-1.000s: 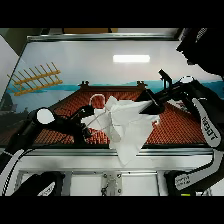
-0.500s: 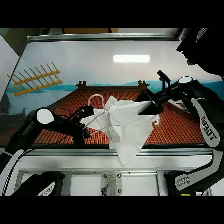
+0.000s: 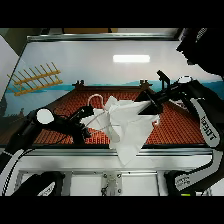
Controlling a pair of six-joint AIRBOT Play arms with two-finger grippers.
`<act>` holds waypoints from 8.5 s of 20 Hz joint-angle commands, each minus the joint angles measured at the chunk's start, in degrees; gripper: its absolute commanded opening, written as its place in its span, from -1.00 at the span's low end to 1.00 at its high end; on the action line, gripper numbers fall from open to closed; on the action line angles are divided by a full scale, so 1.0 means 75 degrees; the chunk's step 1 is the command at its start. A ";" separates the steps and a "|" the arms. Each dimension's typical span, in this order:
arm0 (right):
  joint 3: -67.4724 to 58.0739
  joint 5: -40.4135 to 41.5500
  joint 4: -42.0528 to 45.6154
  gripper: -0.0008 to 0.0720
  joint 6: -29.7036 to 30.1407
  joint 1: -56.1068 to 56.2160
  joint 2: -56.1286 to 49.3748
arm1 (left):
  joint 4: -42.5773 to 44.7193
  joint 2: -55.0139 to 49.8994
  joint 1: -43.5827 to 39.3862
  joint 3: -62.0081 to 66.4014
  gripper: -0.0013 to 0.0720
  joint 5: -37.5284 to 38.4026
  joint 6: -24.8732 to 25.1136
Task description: Fold the clothes and pants, and hang the long-sleeved shirts on hangers.
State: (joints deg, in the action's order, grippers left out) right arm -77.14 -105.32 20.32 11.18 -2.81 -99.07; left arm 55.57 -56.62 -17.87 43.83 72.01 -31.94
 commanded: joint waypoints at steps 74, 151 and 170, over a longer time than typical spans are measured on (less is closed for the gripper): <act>0.0003 0.1265 -0.0994 -0.94 -0.1358 -0.0178 0.0959 | 0.0050 0.0868 0.3016 0.1236 0.29 -0.0434 -0.3856; 0.2448 0.3121 -0.1562 -0.95 -0.4602 -0.0807 0.5680 | 0.1046 0.0323 0.2448 0.0982 -0.91 -0.2308 -0.8341; 0.5225 0.3771 -0.5423 -0.95 -0.1049 0.0032 0.5560 | 0.4243 0.0020 -0.0306 0.7122 -0.92 0.1489 -0.8702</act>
State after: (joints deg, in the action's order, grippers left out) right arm -38.48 -77.36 -11.97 -0.80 -5.48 -57.12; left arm 80.36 -54.98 -16.73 89.56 78.98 -95.46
